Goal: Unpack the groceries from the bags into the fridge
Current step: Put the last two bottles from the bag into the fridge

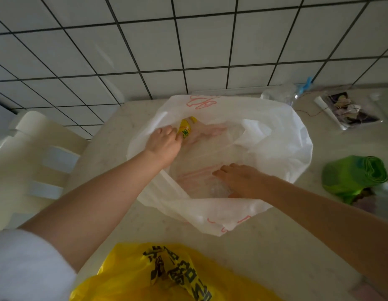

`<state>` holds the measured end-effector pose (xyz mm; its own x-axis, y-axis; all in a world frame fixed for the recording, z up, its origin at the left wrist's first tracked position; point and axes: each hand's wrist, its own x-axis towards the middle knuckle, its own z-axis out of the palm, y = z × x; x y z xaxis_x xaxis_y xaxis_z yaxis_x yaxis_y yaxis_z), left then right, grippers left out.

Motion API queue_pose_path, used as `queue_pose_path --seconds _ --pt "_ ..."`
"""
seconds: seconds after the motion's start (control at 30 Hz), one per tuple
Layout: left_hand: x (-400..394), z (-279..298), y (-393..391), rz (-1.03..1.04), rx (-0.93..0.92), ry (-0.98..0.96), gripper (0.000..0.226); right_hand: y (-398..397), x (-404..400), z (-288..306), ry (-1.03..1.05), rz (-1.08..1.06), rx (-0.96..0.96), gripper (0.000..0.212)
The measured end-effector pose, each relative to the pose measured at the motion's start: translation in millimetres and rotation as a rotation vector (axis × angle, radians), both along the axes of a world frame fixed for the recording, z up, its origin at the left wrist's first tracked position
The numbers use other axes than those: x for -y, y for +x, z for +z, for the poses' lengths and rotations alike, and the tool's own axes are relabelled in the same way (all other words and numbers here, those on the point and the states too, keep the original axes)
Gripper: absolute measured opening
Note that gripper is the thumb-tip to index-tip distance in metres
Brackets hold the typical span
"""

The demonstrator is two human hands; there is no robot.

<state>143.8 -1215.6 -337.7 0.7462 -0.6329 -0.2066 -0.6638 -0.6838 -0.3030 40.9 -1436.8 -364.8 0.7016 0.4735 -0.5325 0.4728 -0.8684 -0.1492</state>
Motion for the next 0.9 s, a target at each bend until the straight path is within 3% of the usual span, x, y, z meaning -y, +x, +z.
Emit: queue_pose_path --seconds 0.13,0.37,0.47,0.7,0.9 --pt "12 -6 16 0.205 0.013 0.084 0.053 11 0 -3 0.057 -0.062 -0.011 0.058" --pt "28 -31 49 0.539 -0.062 0.063 0.089 21 -3 6 0.128 -0.050 0.071 0.060" --pt "23 -34 56 0.602 -0.091 0.066 0.076 22 -10 6 0.183 0.000 0.094 0.059" --pt "28 -28 26 0.338 0.006 -0.041 0.046 19 -9 -6 0.178 0.250 0.166 0.058" --pt "30 -27 3 0.041 0.085 -0.157 0.038 -3 13 -19 0.279 0.195 0.315 0.069"
